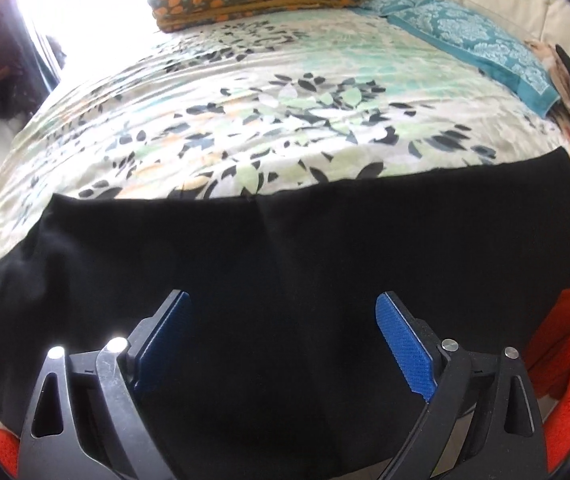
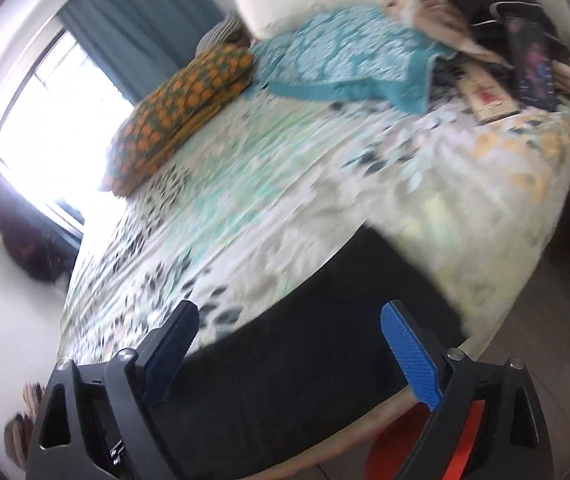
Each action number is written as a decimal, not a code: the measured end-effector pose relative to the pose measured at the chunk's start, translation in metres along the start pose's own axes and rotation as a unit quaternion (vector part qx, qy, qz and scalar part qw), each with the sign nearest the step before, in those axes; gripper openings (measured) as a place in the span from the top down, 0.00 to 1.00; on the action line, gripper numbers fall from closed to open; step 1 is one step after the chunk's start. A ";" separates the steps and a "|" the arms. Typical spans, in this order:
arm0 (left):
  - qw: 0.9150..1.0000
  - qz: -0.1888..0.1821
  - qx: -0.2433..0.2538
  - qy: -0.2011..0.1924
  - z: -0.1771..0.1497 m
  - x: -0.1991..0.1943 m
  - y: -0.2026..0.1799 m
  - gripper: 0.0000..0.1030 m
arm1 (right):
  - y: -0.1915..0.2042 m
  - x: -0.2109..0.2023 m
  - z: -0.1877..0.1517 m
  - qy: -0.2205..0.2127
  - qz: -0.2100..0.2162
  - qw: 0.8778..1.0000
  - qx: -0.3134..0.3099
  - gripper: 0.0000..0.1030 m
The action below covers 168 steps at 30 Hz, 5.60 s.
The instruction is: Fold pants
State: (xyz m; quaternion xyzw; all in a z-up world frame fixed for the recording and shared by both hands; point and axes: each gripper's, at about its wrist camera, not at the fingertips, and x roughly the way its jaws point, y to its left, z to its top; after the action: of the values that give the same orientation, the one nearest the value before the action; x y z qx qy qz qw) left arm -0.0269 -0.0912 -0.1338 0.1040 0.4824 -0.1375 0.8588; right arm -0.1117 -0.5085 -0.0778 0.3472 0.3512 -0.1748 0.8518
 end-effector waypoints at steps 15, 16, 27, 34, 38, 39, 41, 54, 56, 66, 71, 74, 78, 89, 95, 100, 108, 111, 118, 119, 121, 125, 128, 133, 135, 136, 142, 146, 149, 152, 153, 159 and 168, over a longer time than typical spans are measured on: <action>0.996 -0.060 0.056 0.043 0.010 0.042 -0.068 0.05 | -0.118 0.070 0.012 0.223 0.179 0.957 0.045 0.07; 0.996 -0.056 0.061 0.046 0.011 0.042 -0.068 0.05 | -0.120 0.074 0.009 0.229 0.176 0.956 0.049 0.08; 0.997 -0.033 0.059 0.045 0.014 0.040 -0.076 0.07 | -0.135 0.092 -0.007 0.254 0.157 0.952 0.064 0.74; 0.991 -0.079 0.105 0.000 0.019 0.003 -0.129 0.12 | -0.122 0.073 -0.004 0.221 0.143 0.964 0.031 0.78; 0.987 -0.067 0.130 0.071 0.004 0.043 -0.148 0.08 | -0.102 0.058 0.004 0.201 0.134 0.971 -0.003 0.79; 0.989 -0.068 0.123 0.054 0.004 0.040 -0.144 0.05 | -0.099 0.055 0.006 0.197 0.134 0.971 -0.006 0.79; 0.989 -0.076 0.106 0.068 0.009 0.036 -0.137 0.06 | -0.092 0.048 0.008 0.189 0.139 0.972 -0.005 0.79; 0.990 -0.075 -0.111 0.034 0.011 -0.021 0.057 0.09 | 0.042 0.006 -0.022 0.178 0.264 0.947 -0.051 0.80; 0.987 -0.064 -0.148 0.025 -0.001 -0.029 0.090 0.09 | 0.076 0.008 -0.040 0.190 0.284 0.938 -0.065 0.80; 0.958 -0.065 -0.280 0.014 -0.067 -0.029 0.189 0.09 | 0.238 0.068 -0.188 0.288 0.329 0.892 -0.110 0.80; 0.950 -0.065 -0.305 -0.014 -0.067 -0.038 0.214 0.09 | 0.300 0.087 -0.266 0.321 0.321 0.874 -0.171 0.80; 0.941 -0.054 -0.333 -0.024 -0.072 -0.042 0.237 0.09 | 0.324 0.102 -0.308 0.339 0.293 0.865 -0.226 0.69; 0.935 -0.032 -0.351 -0.045 -0.079 -0.054 0.256 0.10 | 0.334 0.101 -0.328 0.349 0.243 0.858 -0.287 0.36; 0.987 -0.097 -0.122 -0.039 -0.045 -0.057 0.131 0.18 | 0.261 0.011 -0.253 0.204 0.198 0.905 -0.318 0.15; 0.989 -0.094 -0.110 -0.032 -0.041 -0.057 0.118 0.18 | 0.238 0.009 -0.230 0.176 0.175 0.920 -0.304 0.15; 0.986 -0.093 -0.132 -0.031 -0.049 -0.065 0.125 0.17 | 0.237 0.012 -0.234 0.178 0.163 0.917 -0.318 0.15; 0.981 -0.096 -0.163 -0.036 -0.055 -0.076 0.141 0.17 | 0.244 0.011 -0.245 0.187 0.173 0.912 -0.322 0.15; 0.978 -0.102 -0.178 -0.042 -0.055 -0.082 0.148 0.17 | 0.248 0.010 -0.250 0.189 0.171 0.908 -0.332 0.15; 0.973 -0.109 -0.200 -0.050 -0.058 -0.090 0.159 0.16 | 0.248 0.007 -0.253 0.187 0.169 0.907 -0.338 0.15; 0.972 -0.108 -0.201 -0.049 -0.058 -0.090 0.160 0.16 | 0.248 0.007 -0.252 0.187 0.167 0.908 -0.336 0.15; 0.972 -0.108 -0.205 -0.045 -0.059 -0.088 0.161 0.16 | 0.246 0.009 -0.251 0.188 0.167 0.909 -0.331 0.15; 0.972 -0.108 -0.207 -0.041 -0.059 -0.085 0.162 0.16 | 0.244 0.009 -0.249 0.189 0.166 0.912 -0.324 0.15; 0.972 -0.107 -0.204 -0.041 -0.058 -0.084 0.160 0.16 | 0.244 0.009 -0.249 0.189 0.166 0.912 -0.323 0.15; 0.972 -0.108 -0.205 -0.037 -0.059 -0.083 0.161 0.16 | 0.244 0.010 -0.249 0.190 0.166 0.912 -0.323 0.15; 0.971 -0.112 -0.208 -0.037 -0.059 -0.085 0.162 0.16 | 0.243 0.010 -0.247 0.187 0.166 0.914 -0.320 0.15; 0.970 -0.116 -0.209 -0.037 -0.060 -0.087 0.162 0.16 | 0.242 0.008 -0.246 0.183 0.165 0.915 -0.319 0.15; 0.973 -0.124 -0.188 -0.039 -0.072 -0.099 0.159 0.16 | 0.231 0.007 -0.231 0.166 0.160 0.930 -0.288 0.15; 0.971 -0.130 -0.197 -0.032 -0.074 -0.096 0.159 0.16 | 0.222 0.013 -0.225 0.175 0.157 0.938 -0.255 0.15; 0.972 -0.129 -0.194 -0.034 -0.073 -0.096 0.158 0.16 | 0.219 0.014 -0.223 0.178 0.157 0.940 -0.247 0.15; 0.971 -0.131 -0.197 -0.032 -0.073 -0.095 0.159 0.16 | 0.219 0.012 -0.223 0.173 0.157 0.940 -0.247 0.15; 0.971 -0.131 -0.197 -0.032 -0.073 -0.095 0.159 0.16 | 0.219 0.012 -0.223 0.173 0.157 0.940 -0.247 0.15; 0.971 -0.131 -0.197 -0.031 -0.073 -0.094 0.159 0.16 | 0.216 0.013 -0.223 0.176 0.155 0.941 -0.242 0.15; 0.970 -0.131 -0.200 -0.029 -0.073 -0.092 0.162 0.16 | 0.216 0.015 -0.225 0.179 0.154 0.942 -0.239 0.15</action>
State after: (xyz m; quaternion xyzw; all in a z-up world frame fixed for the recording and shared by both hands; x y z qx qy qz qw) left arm -0.0767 0.0965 -0.0847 -0.1385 0.4841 -0.1523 0.8504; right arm -0.0915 -0.1982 -0.1023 0.2086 0.4713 0.1129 0.8495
